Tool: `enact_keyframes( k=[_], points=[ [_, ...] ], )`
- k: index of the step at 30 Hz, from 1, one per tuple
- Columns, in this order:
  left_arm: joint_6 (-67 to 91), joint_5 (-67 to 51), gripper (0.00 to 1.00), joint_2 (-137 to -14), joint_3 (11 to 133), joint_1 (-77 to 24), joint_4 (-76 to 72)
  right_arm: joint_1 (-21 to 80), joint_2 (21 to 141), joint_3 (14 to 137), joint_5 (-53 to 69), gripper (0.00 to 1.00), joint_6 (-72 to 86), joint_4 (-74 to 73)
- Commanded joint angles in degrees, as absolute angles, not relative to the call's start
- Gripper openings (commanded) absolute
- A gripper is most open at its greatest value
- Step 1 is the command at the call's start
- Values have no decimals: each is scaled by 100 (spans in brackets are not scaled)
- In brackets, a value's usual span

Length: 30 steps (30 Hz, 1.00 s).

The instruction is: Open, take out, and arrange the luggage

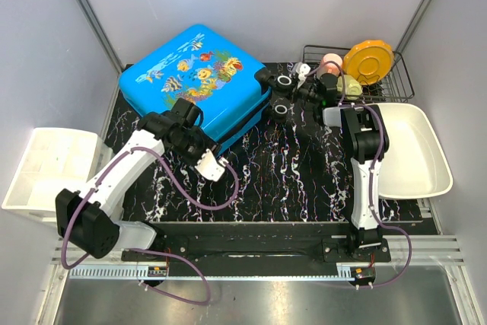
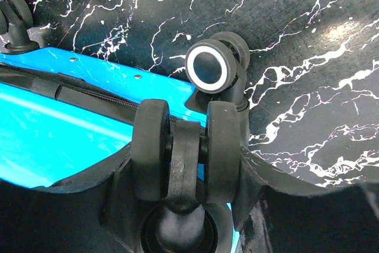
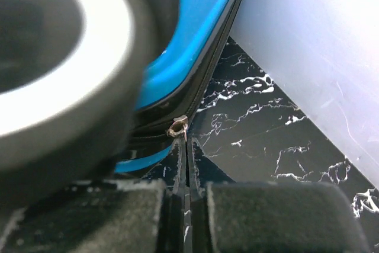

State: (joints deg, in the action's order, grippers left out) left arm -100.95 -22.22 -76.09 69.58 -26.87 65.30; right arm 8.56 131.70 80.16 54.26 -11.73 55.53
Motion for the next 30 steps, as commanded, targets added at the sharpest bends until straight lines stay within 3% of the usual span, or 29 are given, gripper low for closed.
enact_keyframes(
  k=[1,10,14,16,17,18,19,20,21,24,30],
  points=[
    [-10125,-1160,0,-7418,6514,-2391,8710,527,13534,9157,4930,0,-1161,5880],
    [-10081,-1257,0,-7716,6785,-2391,8561,808,14483,10827,5396,0,-80,4968],
    [-10037,-1318,7,-7787,6890,-2391,8316,975,14730,11495,5519,0,132,3957],
    [-9880,-1380,19,-7839,7013,-2391,8105,1028,14748,11733,5554,0,141,3327],
    [-9792,-1397,27,-7866,7083,-2391,8069,1046,14705,11759,5581,3,141,3140],
    [-9626,-1458,48,-7875,7154,-2382,8025,1046,14634,11664,5572,9,141,2972],
    [-9511,-1485,55,-7892,7302,-2391,7876,1046,14399,11533,5546,17,132,2710],
    [-9397,-1520,61,-7884,7365,-2391,7762,1037,14222,11340,5502,33,36,2603],
    [-9091,-1573,65,-7849,7417,-2382,7630,1046,14038,10851,5398,42,-226,2523],
    [-8616,-1661,84,-7770,7725,-2373,7269,1037,13212,10032,5037,61,-895,2014],
    [-7027,-1591,87,-7656,8261,-2356,6356,1037,12296,9528,3886,77,-1818,485]
  ],
)
